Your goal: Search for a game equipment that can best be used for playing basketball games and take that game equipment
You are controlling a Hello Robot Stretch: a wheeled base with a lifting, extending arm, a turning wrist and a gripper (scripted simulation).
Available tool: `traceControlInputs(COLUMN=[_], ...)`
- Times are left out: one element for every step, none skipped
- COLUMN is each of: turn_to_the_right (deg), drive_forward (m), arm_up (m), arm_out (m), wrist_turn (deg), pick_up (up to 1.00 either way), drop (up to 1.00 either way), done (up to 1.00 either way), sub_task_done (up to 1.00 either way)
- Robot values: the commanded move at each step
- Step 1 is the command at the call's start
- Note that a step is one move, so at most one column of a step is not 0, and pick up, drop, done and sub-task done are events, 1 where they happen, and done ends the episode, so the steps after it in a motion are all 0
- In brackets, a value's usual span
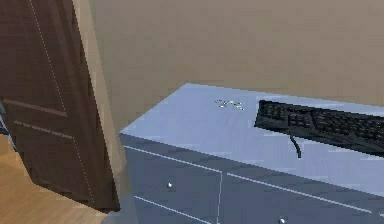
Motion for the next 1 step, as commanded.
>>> traceControlInputs(turn_to_the_right=[0.0], drive_forward=[0.0], arm_up=[0.0], arm_out=[0.0], wrist_turn=[45.0], pick_up=[0.0], drop=[0.0], done=[0.0], sub_task_done=[0.0])
